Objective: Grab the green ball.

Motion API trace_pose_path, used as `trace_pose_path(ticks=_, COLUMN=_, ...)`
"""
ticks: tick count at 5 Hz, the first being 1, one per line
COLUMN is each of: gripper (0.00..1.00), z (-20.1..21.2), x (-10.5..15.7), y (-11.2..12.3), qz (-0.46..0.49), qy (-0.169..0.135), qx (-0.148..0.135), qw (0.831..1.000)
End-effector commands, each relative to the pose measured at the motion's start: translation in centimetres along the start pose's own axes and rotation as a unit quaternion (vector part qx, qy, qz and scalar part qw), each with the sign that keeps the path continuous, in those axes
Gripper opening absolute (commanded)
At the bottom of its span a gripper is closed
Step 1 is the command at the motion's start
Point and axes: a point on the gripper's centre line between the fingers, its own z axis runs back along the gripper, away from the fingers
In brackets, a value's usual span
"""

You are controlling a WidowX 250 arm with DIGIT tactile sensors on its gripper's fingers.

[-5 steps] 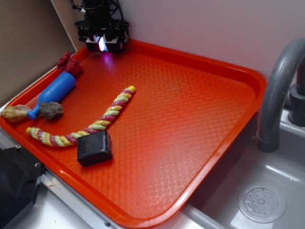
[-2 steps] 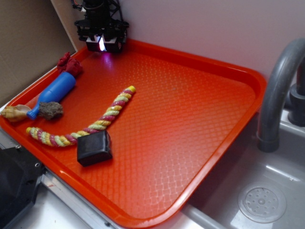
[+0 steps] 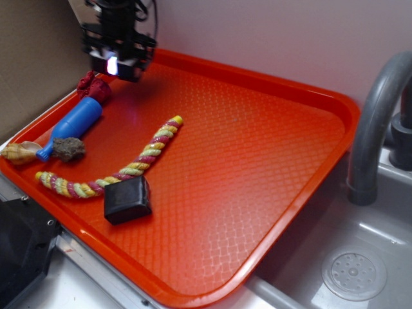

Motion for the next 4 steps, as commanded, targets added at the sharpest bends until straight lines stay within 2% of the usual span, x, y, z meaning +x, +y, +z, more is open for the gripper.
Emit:
trace_pose_path(ticks=1, gripper=0.0, z=11.0, x=-5.1, y=3.4, qz=-0.04, qy=-0.044, qx=-0.096, qw=0.994)
trace_pose_path(ticks=2, gripper=0.0, z=12.8, x=-6.6, y=3.7, qz=-0.062, qy=-0.041, qx=-0.132, qw=0.988)
trace_pose_path(ticks=3, gripper=0.0, z=12.2, x=-6.9, y=3.8, qz=-0.069, qy=-0.067, qx=-0.158, qw=0.983)
trace_pose_path(ticks=4, gripper=0.0, z=11.6, x=-6.2, y=3.2, qz=-0.056, qy=-0.07, qx=-0.14, qw=0.986)
